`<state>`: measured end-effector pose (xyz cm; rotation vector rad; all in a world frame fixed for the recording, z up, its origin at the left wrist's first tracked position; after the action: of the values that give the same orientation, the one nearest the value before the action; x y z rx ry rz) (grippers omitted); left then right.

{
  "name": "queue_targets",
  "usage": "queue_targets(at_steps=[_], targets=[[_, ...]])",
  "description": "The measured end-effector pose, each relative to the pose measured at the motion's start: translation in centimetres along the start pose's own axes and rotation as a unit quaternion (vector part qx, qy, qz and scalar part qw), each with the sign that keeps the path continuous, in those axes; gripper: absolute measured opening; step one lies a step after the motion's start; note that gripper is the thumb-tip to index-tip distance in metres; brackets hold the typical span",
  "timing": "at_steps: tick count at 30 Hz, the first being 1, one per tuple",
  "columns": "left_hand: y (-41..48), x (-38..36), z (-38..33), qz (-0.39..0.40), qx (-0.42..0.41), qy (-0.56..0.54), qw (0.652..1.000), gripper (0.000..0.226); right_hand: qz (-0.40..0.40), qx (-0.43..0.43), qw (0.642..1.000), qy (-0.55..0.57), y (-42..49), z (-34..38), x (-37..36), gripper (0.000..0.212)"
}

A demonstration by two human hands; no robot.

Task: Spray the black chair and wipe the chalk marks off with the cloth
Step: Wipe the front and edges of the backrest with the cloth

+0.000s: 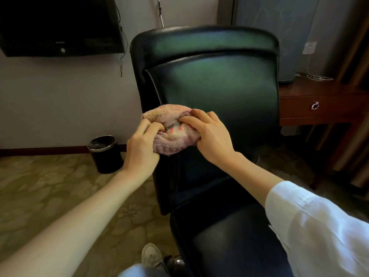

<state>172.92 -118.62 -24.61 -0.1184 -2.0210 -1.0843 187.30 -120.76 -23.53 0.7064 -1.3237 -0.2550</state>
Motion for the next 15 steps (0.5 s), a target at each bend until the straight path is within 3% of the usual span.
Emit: queue_targets(at_steps=[15], targets=[[-4.4, -10.7, 3.1, 0.003, 0.022, -0.079, 0.997, 0.032, -0.002, 0.001, 0.999, -0.044, -7.3, -3.6, -8.3, 0.043]])
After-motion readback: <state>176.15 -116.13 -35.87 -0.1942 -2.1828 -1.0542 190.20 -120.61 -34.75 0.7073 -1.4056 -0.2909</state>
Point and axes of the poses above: each hand's wrist, its own y-axis towards the middle knuckle, its own x-axis out of the back of the hand, z = x × y, the point moved 10 cm from there along y, towards the middle knuckle, and after that the axes turned 10 degrees about z, right-handed, at the moved point
